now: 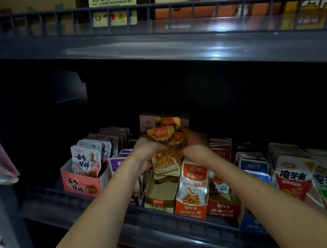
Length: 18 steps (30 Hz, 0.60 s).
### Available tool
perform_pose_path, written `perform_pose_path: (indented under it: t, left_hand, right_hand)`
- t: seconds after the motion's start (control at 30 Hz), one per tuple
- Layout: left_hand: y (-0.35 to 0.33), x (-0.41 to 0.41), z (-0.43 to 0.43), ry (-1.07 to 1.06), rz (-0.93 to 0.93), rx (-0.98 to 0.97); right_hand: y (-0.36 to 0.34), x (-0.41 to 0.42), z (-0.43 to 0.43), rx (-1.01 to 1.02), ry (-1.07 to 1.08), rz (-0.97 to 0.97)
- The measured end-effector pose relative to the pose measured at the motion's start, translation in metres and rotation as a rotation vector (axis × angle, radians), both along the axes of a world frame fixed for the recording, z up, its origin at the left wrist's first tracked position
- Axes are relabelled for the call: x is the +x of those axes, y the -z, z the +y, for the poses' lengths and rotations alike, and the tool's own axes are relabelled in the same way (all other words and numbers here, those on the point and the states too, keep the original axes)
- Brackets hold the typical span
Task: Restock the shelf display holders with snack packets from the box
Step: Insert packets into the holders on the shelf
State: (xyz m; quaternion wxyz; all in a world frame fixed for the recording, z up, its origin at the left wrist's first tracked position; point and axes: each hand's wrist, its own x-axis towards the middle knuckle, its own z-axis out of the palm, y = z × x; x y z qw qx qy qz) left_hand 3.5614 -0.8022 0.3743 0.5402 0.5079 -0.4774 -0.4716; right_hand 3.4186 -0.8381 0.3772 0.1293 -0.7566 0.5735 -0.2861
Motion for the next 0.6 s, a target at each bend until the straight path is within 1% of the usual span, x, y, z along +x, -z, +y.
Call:
perform_pose_path:
  t: [0.17, 0.23, 0.27, 0.33, 0.47, 0.6]
  left_hand:
    - [0.0, -0.002, -0.005, -0.079, 0.042, -0.015]
    - [0.001, -0.004, -0.008, -0.076, -0.012, -0.001]
    - [0.002, -0.005, -0.008, -0.055, -0.054, 0.005]
    - [0.003, -0.006, -0.007, -0.026, -0.174, 0.022]
    - [0.004, -0.005, -0.009, -0.042, -0.345, 0.001]
    - [0.004, -0.007, -0.011, -0.046, -0.619, -0.059]
  right_hand:
    - [0.011, 0.003, 0.003, -0.092, 0.03, 0.126]
    - [0.017, 0.001, 0.005, -0.024, 0.013, 0.114]
    - [0.017, -0.002, 0.006, -0.003, 0.002, 0.11]
    - [0.014, -0.009, 0.005, -0.026, -0.011, 0.144]
    - [0.007, -0.01, 0.002, 0.074, -0.047, 0.105]
    - [0.0, -0.007, 0.001, -0.027, -0.027, 0.157]
